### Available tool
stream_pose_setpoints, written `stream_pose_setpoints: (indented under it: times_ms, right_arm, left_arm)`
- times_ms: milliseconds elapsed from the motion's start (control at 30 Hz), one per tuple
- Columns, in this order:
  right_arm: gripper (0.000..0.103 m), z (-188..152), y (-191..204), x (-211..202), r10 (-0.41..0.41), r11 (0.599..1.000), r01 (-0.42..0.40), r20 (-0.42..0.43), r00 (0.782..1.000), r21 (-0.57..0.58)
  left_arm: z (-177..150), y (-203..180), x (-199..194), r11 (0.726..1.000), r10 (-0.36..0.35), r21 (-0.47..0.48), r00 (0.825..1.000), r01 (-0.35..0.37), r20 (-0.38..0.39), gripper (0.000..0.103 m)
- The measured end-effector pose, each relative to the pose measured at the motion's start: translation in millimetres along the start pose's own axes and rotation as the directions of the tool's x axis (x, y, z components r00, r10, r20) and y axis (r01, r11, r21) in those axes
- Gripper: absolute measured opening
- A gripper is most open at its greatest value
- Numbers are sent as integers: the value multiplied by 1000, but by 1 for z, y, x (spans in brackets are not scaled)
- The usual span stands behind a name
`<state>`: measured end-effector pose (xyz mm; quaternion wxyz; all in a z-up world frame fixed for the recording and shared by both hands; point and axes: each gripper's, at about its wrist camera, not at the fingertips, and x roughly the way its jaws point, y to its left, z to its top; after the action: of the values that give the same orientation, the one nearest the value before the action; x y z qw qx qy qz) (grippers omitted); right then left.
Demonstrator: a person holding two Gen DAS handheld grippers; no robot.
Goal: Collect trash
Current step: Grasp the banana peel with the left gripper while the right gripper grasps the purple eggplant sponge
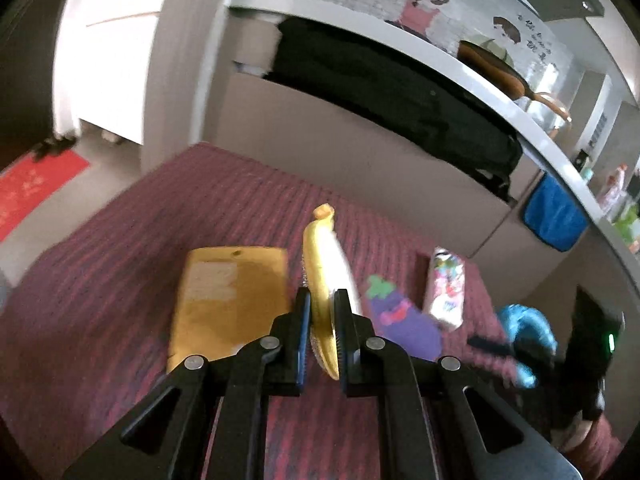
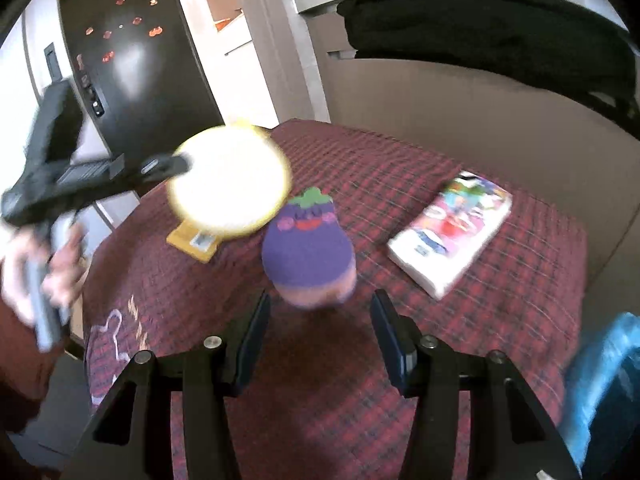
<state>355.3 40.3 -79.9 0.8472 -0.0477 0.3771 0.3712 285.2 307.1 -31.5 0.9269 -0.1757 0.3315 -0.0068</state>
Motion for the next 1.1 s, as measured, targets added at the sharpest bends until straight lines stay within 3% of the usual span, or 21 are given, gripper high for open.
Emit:
stream_pose_setpoints:
  times_ms: [333,400,567,667,767,933,1100]
  right_arm:
    - [48,18,6,53,-51,996,54,-40,998,74]
    - [46,22,19,50,-74,997,75,-30,997,32]
    - [42,36,62,36,-30,997,33,32,999,-74]
    - [41,41,93,37,7,987,-4,24,1000,-159]
    - [40,38,116,45,-10,971,13,11,1000,-238]
    - [40,33,120,47,-71,958,79,38,997,-276]
    - [40,30,108,27,-76,969,96,95,993,-229]
  left_arm:
    - [-45,36,-54,995,94,14,995,-95,16,12]
    - [-52,44,-62,994,112,9,993,-113,26,12]
    - [-68,62,-69,994,102,-36,995,-101,16,12]
    - [-75,69,-70,993,95,-68,995,-94,10,12]
    - [-80,74,-71,992,89,-91,996,-88,5,12]
    - [-84,77,-71,992,81,-95,997,-80,5,12]
    - [-83,78,-69,993,70,-97,998,-70,5,12]
